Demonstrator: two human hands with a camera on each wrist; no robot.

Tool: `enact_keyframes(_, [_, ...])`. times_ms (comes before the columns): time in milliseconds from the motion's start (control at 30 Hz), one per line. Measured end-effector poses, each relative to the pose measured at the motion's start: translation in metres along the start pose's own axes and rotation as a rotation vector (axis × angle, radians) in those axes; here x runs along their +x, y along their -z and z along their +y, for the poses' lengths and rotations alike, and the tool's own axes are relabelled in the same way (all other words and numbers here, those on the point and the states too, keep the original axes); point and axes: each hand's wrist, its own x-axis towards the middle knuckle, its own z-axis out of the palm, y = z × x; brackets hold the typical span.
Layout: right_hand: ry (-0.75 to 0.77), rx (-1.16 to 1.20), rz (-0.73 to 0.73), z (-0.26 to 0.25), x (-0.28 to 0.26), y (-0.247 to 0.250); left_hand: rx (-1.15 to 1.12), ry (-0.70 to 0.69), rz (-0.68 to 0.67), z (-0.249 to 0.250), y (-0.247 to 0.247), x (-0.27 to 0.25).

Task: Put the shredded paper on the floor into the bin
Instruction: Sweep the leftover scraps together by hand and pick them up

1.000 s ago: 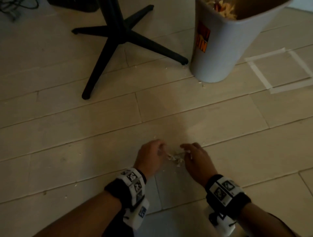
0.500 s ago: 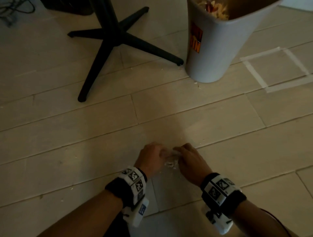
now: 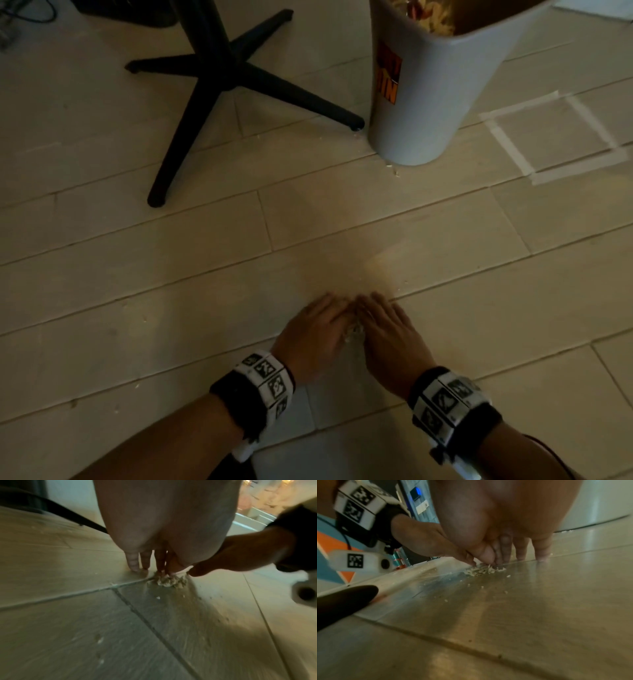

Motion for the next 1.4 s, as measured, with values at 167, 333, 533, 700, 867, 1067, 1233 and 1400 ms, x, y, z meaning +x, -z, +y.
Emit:
enact_keyframes(167, [-0.097, -0.001, 0.059, 0.012, 0.010, 0.019, -0.026, 0.123, 0.107, -0.011, 0.030, 0.022])
enact_keyframes(333, [-0.076, -0.104, -0.015, 0.020, 0.026, 0.033, 0.130, 0.048, -0.132, -0.003, 0.030, 0.046])
enact_keyframes(533, [-0.018, -0.042, -0.015, 0.018, -0.003, 0.025, 0.149, -0.114, -0.132, 0.002, 0.020, 0.005])
enact_keyframes(700, [-0.212, 0.172, 0.104, 0.018, -0.007, 0.024, -0.232, 0.315, 0.199, -0.021, 0.016, -0.027])
enact_keyframes(867, [-0.239, 0.397, 0.067, -0.004, -0.002, 0.011, -0.358, 0.404, 0.235, 0.002, 0.001, -0.023])
enact_keyframes(1067, [-0.273, 0.472, 0.035, -0.014, 0.005, 0.016, -0.466, 0.413, 0.216, 0.018, 0.012, 0.001])
enact_keyframes(1233, [-0.373, 0.405, 0.123, 0.007, 0.002, 0.029, -0.330, 0.482, 0.249, -0.017, 0.028, 0.007])
enact_keyframes(1400, [-0.259, 0.397, 0.000, -0.005, 0.008, 0.024, -0.321, 0.331, 0.093, 0.008, 0.024, 0.015])
